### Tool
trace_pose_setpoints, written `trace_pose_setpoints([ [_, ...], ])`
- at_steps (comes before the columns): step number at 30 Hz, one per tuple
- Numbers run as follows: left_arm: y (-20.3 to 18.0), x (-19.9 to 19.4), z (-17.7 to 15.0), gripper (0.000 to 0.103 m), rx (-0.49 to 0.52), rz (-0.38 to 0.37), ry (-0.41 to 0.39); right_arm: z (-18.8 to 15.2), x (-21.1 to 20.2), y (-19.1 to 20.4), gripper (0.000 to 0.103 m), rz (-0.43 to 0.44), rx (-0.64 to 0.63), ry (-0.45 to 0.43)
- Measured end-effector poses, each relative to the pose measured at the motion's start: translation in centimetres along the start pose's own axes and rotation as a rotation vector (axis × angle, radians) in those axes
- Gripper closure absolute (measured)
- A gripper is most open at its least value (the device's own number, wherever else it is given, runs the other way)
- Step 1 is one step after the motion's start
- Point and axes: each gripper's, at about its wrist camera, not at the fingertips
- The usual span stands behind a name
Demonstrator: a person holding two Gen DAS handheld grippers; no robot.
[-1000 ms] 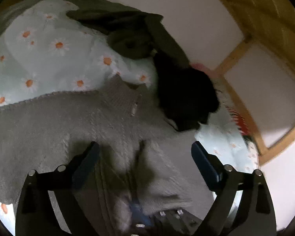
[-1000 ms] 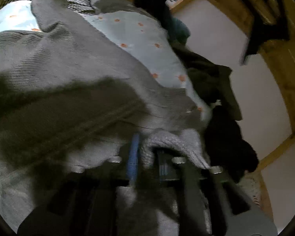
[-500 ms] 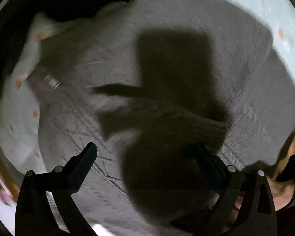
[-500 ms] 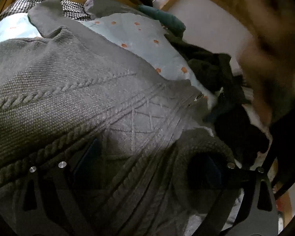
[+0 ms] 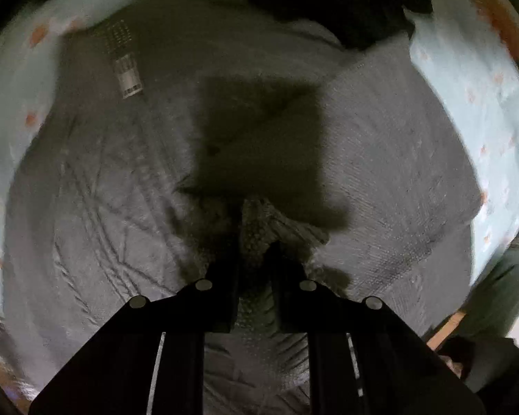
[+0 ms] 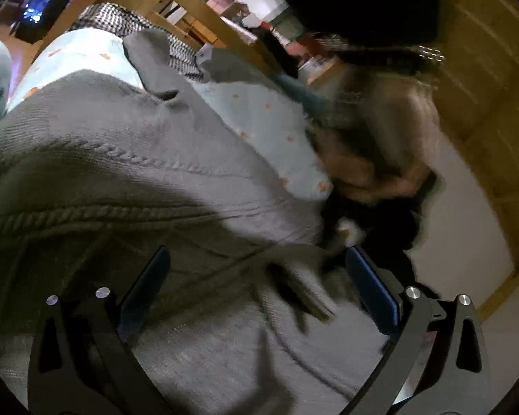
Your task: Fold large clothes
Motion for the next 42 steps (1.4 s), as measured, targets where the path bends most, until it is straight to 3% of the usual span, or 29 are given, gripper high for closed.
trace_pose_setpoints([
  [2,2.9,-0.4,-1.5,0.089,-0.073,-0.074,-0.071,-0.6,-1.2,-1.9,0.004,0.015,0.037,-0.021],
  [4,6.0,-1.4,-3.4,0.089,-0.143,-0.216,-0.192,-1.4,-2.2,-4.6,0.004,0.006,0.11,-0.028],
  [8,13.6,-1.9,-9.2,0.085,-0.354,-0.484,-0.467,-4.3,0.2,-10.1,0.004,0.009,0.294,0.111],
  [10,17.2,-0.4,-11.8,0.082,-0.473,-0.495,-0.545,-5.7,2.3,-11.2,0.004,0.02,0.314,0.193],
  [12,19.2,1.7,-15.3,0.078,-0.592,-0.512,-0.608,-5.9,3.9,-11.1,0.004,0.048,0.291,0.221],
  [13,19.4,2.0,-17.7,0.065,-0.637,-0.539,-0.648,-5.4,4.4,-10.6,0.004,0.072,0.275,0.213],
  [15,20.6,2.6,-20.6,0.063,-0.699,-0.644,-0.791,-3.7,5.1,-9.4,0.004,0.142,0.253,0.178],
  [16,21.1,2.5,-20.7,0.055,-0.708,-0.661,-0.816,-2.4,5.7,-8.4,0.004,0.191,0.253,0.158],
  [17,20.8,2.0,-20.7,0.039,-0.709,-0.657,-0.831,-1.7,6.3,-7.8,0.004,0.225,0.256,0.156],
  [19,19.1,0.7,-20.8,0.015,-0.683,-0.622,-0.866,0.4,9.3,-5.7,0.004,0.283,0.299,0.196],
  [20,18.7,0.2,-20.7,0.01,-0.661,-0.582,-0.883,0.7,10.7,-5.0,0.004,0.297,0.327,0.239],
  [21,17.3,-0.8,-20.6,0.009,-0.634,-0.524,-0.903,0.7,13.4,-4.0,0.004,0.356,0.392,0.334],
  [22,16.3,-1.5,-20.8,0.007,-0.609,-0.485,-0.922,0.5,14.7,-4.0,0.004,0.393,0.454,0.37],
  [24,14.8,-2.5,-20.7,0.006,-0.556,-0.399,-0.941,0.1,15.1,-5.9,0.004,0.456,0.608,0.357],
  [26,15.4,-2.2,-20.5,0.006,-0.518,-0.372,-0.938,-0.6,13.9,-7.6,0.004,0.483,0.706,0.306],
  [29,13.4,-0.7,-19.8,0.006,-0.471,-0.325,-0.895,-2.1,10.2,-11.3,0.004,0.37,0.786,0.253],
  [30,12.6,-0.3,-19.1,0.006,-0.451,-0.302,-0.874,-3.2,9.0,-12.8,0.004,0.259,0.787,0.272],
  [32,10.6,1.9,-17.6,0.006,-0.417,-0.153,-0.774,-6.1,8.3,-15.3,0.004,0.037,0.768,0.392],
  [34,9.3,3.4,-16.4,0.006,-0.371,-0.007,-0.702,-10.0,9.6,-16.6,0.004,-0.053,0.778,0.565],
  [35,8.8,3.6,-16.1,0.006,-0.357,0.046,-0.692,-11.9,10.8,-16.5,0.004,-0.035,0.8,0.65],
  [36,8.3,3.9,-15.7,0.006,-0.347,0.091,-0.675,-14.6,11.6,-16.2,0.003,0.058,0.882,0.676],
  [37,7.9,4.2,-15.4,0.005,-0.335,0.14,-0.671,-15.5,10.9,-16.5,0.002,0.063,0.954,0.594],
  [40,7.0,4.3,-15.3,0.005,-0.332,0.213,-0.664,-14.8,11.0,-16.0,0.002,0.044,0.91,0.614],
  [42,7.0,4.2,-15.3,0.005,-0.331,0.218,-0.661,-14.7,11.1,-15.9,0.002,0.043,0.914,0.612],
])
Point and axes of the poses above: each gripper's, at about its wrist camera, not at the fingertips, and x roughly the way its jaws point, y to its left, z to its top, and after that the axes turned 2 degrees about z, right-handed
